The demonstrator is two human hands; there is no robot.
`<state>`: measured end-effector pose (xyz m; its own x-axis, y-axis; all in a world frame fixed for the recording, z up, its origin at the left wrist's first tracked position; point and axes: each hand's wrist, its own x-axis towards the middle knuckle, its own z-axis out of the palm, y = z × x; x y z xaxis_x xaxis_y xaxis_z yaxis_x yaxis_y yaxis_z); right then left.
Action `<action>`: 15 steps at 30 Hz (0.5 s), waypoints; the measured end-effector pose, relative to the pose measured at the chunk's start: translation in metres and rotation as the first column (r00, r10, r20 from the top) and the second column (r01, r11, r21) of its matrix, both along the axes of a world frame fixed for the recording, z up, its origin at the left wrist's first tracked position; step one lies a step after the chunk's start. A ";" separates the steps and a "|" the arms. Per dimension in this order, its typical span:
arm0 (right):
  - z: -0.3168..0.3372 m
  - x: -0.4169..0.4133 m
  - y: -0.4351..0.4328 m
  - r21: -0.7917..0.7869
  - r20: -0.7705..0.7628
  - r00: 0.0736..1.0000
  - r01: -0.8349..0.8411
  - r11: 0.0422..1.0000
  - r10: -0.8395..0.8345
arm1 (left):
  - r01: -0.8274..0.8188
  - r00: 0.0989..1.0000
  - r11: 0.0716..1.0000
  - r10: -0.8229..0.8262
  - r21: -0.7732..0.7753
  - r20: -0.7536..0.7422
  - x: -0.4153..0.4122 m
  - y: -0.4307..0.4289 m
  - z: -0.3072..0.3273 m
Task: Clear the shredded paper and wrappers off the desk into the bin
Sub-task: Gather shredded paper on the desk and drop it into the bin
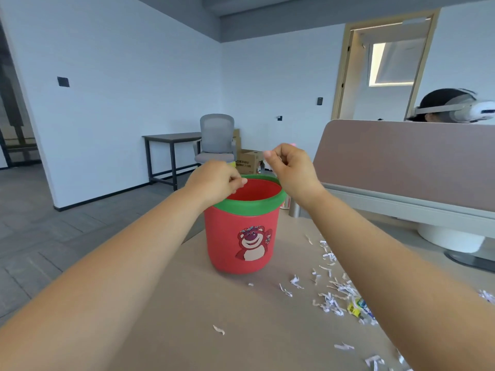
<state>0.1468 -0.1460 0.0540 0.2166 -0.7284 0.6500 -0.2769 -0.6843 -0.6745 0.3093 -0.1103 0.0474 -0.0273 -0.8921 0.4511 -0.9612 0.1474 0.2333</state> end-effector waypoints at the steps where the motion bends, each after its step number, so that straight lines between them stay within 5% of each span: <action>1: 0.004 0.009 -0.003 0.000 0.006 1.000 -0.015 1.000 0.015 | -0.021 0.999 0.998 0.023 -0.065 0.038 0.003 0.004 -0.005; 5: 0.014 0.042 -0.018 0.003 0.007 0.997 -0.081 0.997 0.081 | -0.030 0.997 0.957 0.050 -0.288 0.064 0.015 0.019 -0.025; 11: -0.001 0.041 -0.039 0.077 -0.279 0.960 -0.015 0.997 0.036 | -0.040 0.999 0.992 0.043 -0.116 0.016 0.026 0.029 -0.043; 15: -0.008 0.031 -0.037 0.084 -0.404 0.914 0.001 0.996 0.034 | -0.051 0.998 0.988 0.046 -0.143 -0.038 0.024 0.027 -0.051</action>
